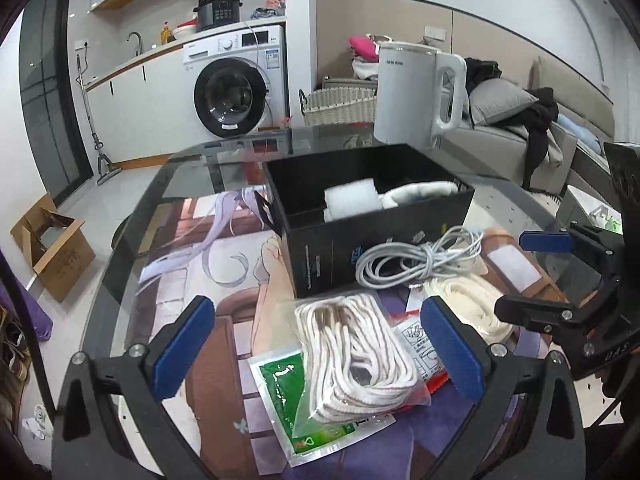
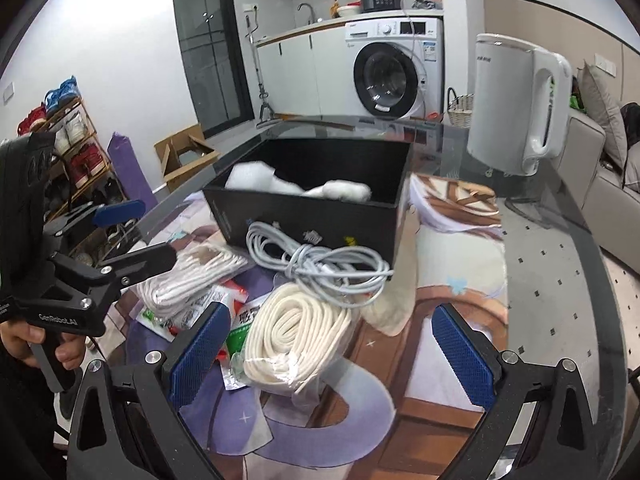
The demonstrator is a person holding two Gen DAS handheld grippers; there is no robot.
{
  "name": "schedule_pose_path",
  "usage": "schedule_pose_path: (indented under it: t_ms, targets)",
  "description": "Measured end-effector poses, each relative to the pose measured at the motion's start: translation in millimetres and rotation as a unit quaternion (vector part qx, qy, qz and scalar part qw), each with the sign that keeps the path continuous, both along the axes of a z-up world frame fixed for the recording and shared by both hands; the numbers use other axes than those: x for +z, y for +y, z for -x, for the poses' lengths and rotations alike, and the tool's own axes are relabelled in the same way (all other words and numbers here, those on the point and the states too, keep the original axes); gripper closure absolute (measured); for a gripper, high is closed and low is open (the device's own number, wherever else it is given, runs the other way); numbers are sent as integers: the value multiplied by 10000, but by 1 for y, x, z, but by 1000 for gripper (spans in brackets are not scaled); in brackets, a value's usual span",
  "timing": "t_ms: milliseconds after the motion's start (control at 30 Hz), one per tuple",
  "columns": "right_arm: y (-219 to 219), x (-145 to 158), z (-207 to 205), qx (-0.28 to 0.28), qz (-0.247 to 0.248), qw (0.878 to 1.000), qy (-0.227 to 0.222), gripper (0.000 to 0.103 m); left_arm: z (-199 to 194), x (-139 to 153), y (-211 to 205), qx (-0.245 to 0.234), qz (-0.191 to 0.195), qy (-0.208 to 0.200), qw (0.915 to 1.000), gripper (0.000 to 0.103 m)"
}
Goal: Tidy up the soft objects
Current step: 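Grasp the bag of white rope with the left tool while the right tool grasps the cream rope bag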
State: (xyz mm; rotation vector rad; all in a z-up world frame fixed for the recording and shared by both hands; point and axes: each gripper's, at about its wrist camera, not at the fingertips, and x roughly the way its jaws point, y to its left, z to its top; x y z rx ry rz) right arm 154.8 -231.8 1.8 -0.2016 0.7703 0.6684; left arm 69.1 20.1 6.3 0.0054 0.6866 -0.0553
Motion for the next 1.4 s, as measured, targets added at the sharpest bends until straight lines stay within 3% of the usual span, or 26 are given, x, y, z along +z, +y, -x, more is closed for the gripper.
schedule_pose_path:
  t_ms: [467, 633, 1100, 1300, 1400]
  targets:
    - [14, -23, -4, 57, 111, 9991, 409, 1, -7, -17, 0, -125, 98, 501, 9986, 0]
    - [16, -29, -7, 64, 151, 9987, 482, 1, -10, -23, -3, -123, 6, 580, 9982, 0]
    - [12, -36, -14, -1, 320, 9979, 563, 1, -11, -26, 2, -164, 196, 651, 9976, 2]
    - [22, -39, -13, -18, 434, 9976, 544, 1, -11, -28, 4, -252, 403, 678, 9966, 16]
    - [23, -41, -15, -101, 534, 9972, 506, 1, -10, -27, 4, -338, 506, 671, 9959, 27]
